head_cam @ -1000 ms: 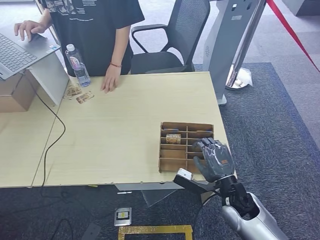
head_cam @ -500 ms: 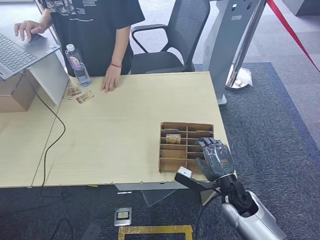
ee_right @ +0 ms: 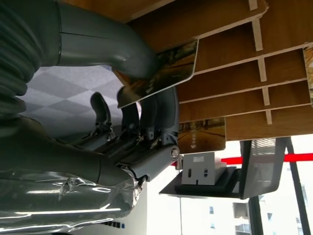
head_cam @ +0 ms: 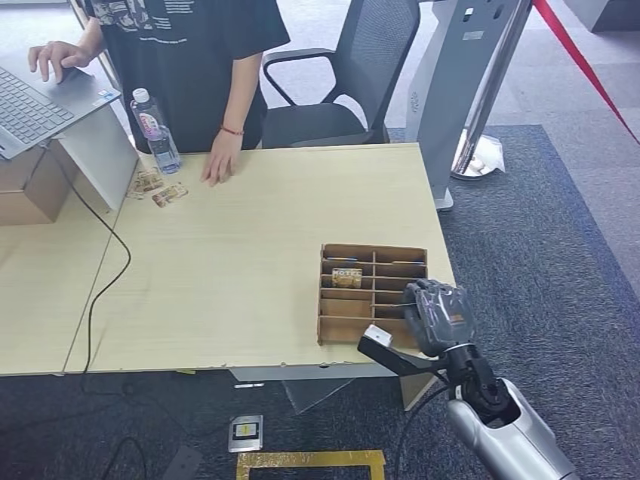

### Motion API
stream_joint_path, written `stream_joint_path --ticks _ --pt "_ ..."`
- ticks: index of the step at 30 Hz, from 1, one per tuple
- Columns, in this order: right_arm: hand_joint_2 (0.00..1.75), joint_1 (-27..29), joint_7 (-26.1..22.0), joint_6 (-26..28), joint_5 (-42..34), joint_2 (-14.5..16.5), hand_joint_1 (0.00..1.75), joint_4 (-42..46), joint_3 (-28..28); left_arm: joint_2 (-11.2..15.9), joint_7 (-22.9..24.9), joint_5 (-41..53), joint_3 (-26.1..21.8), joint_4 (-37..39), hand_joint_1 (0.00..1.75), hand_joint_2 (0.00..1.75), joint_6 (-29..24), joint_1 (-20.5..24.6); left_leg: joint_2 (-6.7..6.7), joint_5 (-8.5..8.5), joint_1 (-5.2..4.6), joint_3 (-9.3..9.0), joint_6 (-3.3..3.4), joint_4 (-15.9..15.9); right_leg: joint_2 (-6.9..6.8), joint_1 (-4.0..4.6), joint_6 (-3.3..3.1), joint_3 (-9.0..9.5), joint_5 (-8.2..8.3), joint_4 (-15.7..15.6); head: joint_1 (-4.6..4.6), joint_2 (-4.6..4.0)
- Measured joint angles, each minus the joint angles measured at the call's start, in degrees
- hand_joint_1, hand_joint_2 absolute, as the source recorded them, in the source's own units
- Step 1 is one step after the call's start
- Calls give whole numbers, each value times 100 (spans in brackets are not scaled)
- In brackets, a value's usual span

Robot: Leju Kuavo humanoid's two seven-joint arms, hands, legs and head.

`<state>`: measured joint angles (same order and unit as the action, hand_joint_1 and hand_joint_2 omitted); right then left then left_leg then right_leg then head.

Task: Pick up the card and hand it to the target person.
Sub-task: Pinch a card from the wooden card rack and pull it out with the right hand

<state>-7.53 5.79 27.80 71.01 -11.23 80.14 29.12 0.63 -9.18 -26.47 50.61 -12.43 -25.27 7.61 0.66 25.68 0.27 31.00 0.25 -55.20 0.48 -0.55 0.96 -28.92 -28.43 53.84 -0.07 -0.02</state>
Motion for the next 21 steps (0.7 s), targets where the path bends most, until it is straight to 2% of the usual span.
stream_joint_path --ticks 12,21 --pt "175 -15 22 -126 169 -1 175 96 -143 3 -22 -5 -1 -1 0 175 11 -3 0 0 0 -1 0 0 1 -1 0 0 1 0 0 0" --pt "175 41 2 -600 59 -139 175 860 -417 31 -31 17 0 -1 0 175 55 -4 -1 0 0 -2 0 -1 2 -1 1 -2 1 0 1 0"
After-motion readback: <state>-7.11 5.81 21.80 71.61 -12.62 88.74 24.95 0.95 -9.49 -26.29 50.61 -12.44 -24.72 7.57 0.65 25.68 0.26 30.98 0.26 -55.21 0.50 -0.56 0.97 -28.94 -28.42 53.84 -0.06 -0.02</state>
